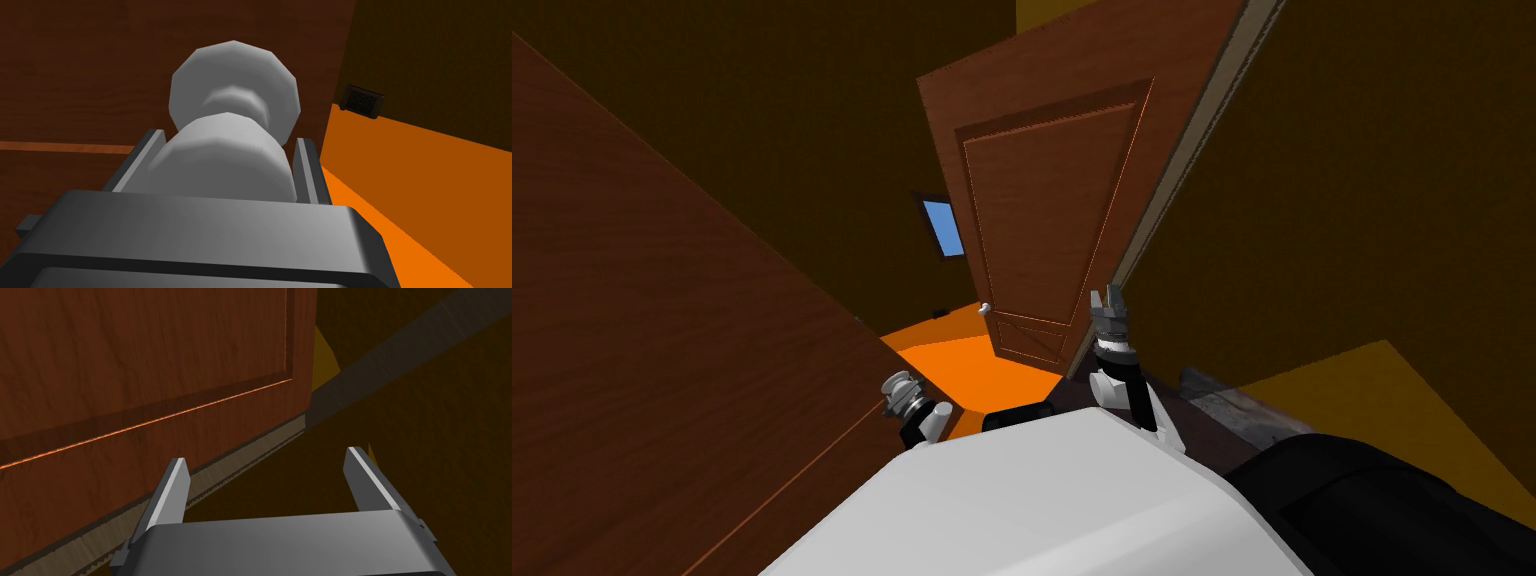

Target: Push the door open

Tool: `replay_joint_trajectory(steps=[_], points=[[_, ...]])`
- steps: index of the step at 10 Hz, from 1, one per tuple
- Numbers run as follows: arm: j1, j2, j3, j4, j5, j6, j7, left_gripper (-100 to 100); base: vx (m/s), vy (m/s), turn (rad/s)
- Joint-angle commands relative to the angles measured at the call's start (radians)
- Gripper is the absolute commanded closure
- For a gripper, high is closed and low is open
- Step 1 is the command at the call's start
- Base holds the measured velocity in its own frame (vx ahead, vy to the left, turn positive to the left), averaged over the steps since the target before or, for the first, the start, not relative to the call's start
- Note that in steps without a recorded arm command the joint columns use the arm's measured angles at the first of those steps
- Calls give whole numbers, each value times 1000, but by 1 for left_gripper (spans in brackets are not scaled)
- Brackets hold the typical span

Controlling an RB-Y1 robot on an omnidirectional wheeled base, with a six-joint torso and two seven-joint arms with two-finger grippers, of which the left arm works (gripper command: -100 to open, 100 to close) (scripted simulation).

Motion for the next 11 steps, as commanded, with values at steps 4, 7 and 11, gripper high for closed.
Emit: replay_joint_trajectory(steps=[4,7,11], points=[[11,-1,14,-18,10,1,-10,100,10,22,3],[10,1,16,-18,11,-2,-11,100,-198,16,-51],[10,2,17,-17,13,-3,-11,100,-135,2,-20]])
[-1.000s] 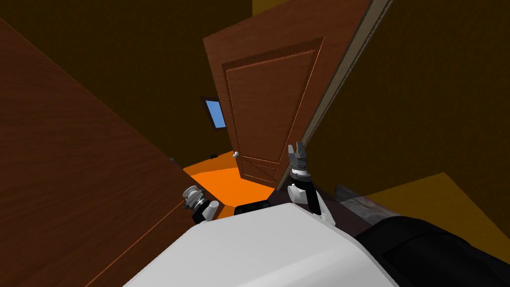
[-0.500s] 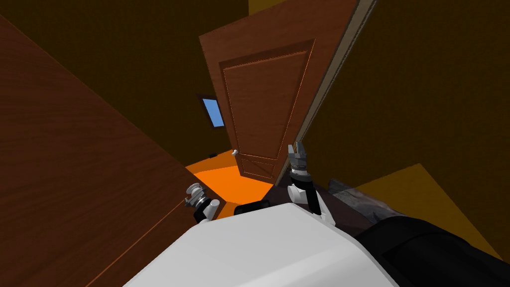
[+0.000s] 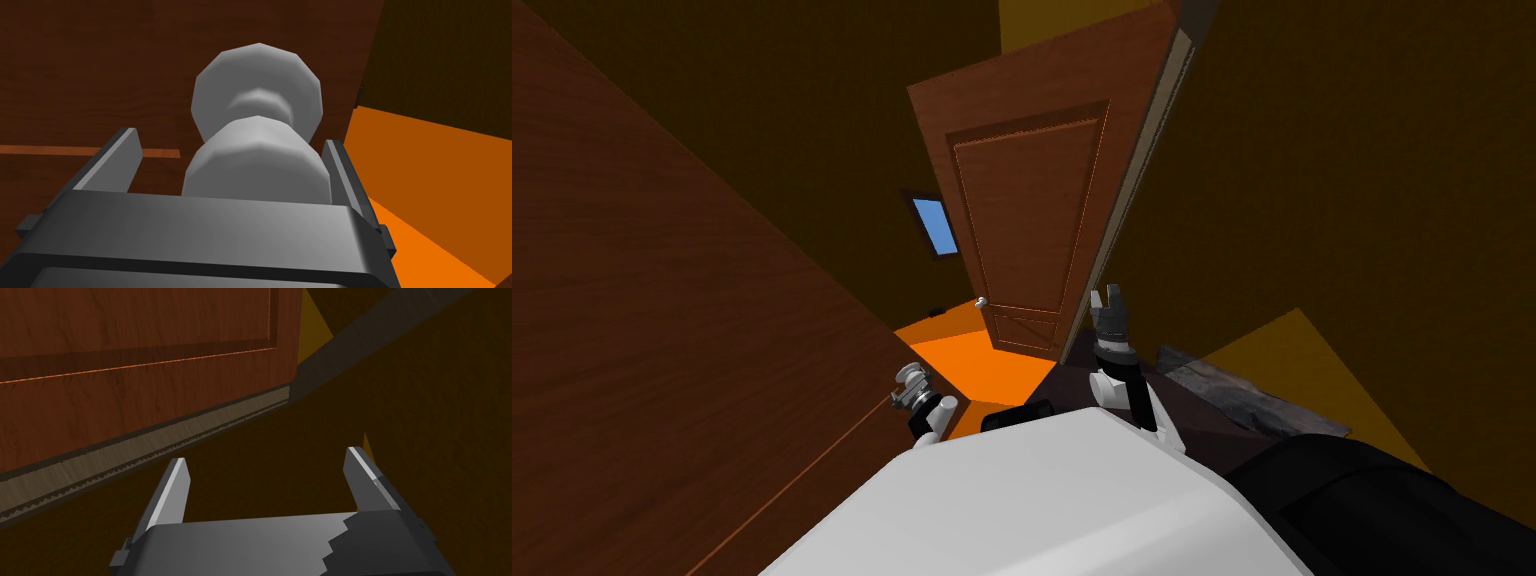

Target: Push the door open

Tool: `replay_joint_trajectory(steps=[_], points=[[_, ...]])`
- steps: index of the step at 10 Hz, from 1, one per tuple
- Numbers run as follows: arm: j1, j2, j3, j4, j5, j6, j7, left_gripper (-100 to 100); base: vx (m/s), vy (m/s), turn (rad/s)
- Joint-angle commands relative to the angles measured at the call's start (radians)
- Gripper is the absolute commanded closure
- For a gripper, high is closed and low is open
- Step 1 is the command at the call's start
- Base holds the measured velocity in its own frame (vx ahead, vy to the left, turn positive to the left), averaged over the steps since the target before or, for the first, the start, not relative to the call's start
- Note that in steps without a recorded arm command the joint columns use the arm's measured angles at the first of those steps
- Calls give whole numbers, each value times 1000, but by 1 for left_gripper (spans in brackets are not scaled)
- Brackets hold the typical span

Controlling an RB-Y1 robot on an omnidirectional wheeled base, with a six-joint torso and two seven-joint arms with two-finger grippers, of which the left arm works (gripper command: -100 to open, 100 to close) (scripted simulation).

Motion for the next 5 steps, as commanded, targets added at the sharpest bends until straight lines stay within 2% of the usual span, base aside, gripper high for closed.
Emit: replay_joint_trajectory(steps=[1,2,5], points=[[50,11,33,-50,17,9,-26,100,-6,2,-4],[61,11,33,-65,17,9,-26,100,15,-1,-24],[61,11,33,-65,17,9,-26,100,11,4,10]])
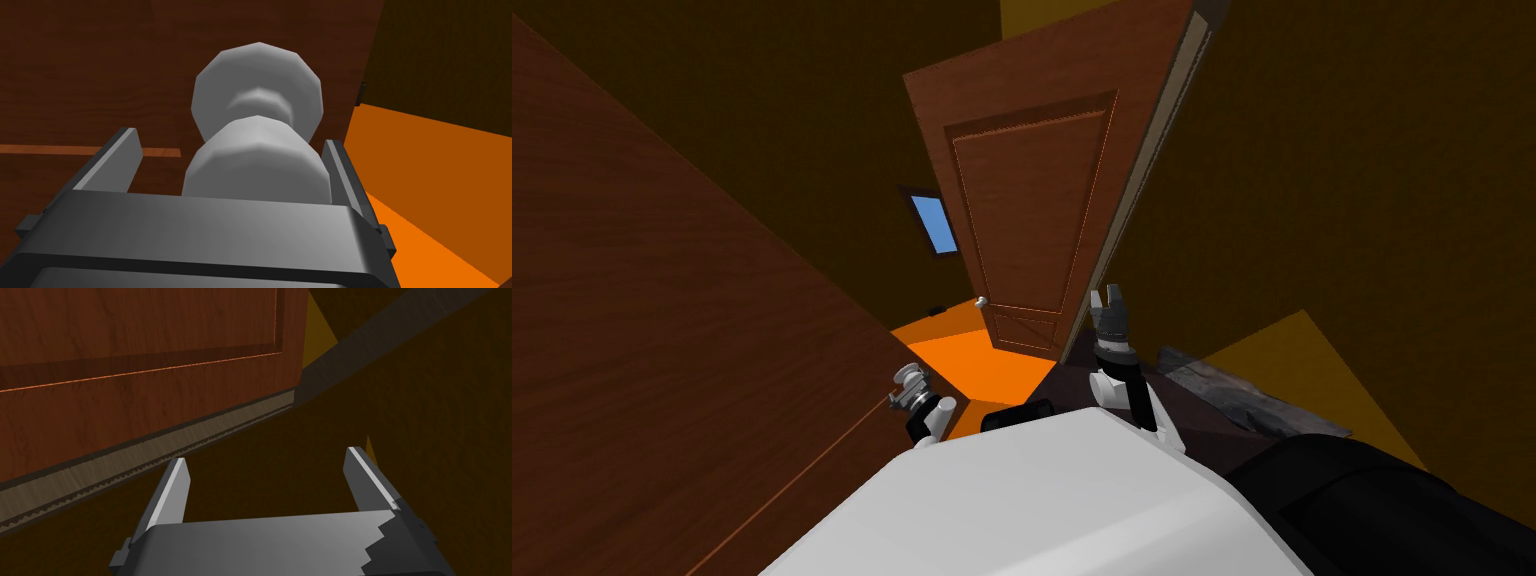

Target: Push the door open

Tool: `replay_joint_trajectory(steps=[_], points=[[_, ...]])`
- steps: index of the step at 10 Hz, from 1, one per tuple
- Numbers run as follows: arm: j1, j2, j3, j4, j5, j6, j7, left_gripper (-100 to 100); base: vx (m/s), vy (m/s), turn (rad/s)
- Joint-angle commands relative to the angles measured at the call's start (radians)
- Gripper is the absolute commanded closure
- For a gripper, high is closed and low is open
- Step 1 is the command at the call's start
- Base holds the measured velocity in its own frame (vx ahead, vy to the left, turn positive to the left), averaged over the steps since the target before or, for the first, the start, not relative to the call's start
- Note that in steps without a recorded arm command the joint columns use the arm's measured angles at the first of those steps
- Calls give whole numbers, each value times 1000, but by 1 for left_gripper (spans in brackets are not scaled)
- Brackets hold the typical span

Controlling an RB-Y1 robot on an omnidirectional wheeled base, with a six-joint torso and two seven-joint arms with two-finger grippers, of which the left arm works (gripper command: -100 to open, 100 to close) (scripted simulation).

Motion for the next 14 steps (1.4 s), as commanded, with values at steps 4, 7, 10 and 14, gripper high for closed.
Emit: replay_joint_trajectory(steps=[4,7,10,14], points=[[-14,10,-1,26,-1,-10,8,100,-61,4,-57],[-14,11,0,26,-1,-11,8,100,-150,-13,-51],[-14,11,0,24,-1,-7,8,100,-7,-9,21],[-14,11,0,26,-1,-11,8,100,10,7,7]])
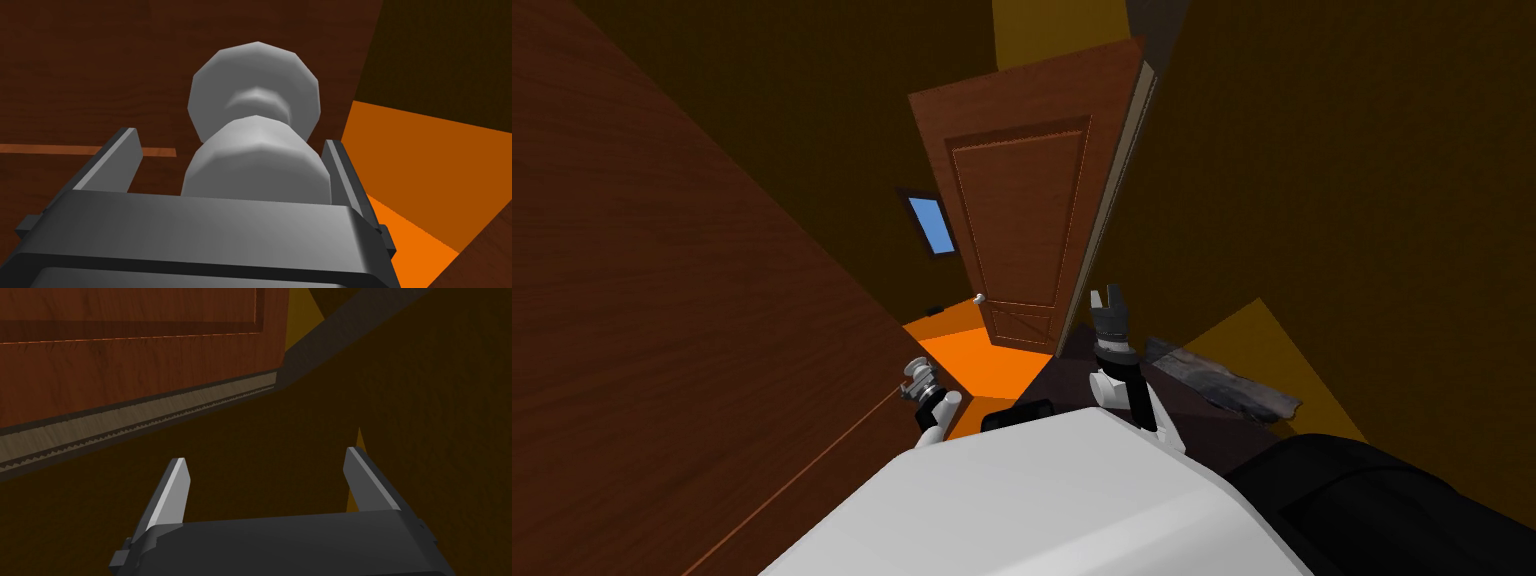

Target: Push the door open

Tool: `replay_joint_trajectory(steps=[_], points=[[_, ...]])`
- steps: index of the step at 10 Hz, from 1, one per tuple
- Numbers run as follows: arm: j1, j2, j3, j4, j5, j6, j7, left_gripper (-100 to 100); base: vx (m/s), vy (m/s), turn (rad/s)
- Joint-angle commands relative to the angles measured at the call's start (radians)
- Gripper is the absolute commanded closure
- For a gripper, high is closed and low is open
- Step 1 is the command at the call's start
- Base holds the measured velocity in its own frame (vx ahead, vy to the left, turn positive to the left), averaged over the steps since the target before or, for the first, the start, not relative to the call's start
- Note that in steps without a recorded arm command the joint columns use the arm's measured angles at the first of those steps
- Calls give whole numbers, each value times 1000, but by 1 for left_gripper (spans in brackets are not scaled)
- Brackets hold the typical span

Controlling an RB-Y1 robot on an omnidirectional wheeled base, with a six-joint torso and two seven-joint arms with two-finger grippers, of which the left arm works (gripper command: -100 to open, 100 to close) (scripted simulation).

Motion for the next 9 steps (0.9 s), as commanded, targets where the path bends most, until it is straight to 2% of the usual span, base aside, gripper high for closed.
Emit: replay_joint_trajectory(steps=[1,2,6,7,9], points=[[50,6,31,-50,16,11,-32,100,-10,2,-22],[0,5,32,5,-2,-7,2,100,88,13,-144],[-1,10,82,6,-4,-17,-5,100,100,57,-58],[-1,10,82,6,-4,-17,-5,100,60,39,-1],[-2,13,114,7,-4,-23,-10,100,52,48,-36]])
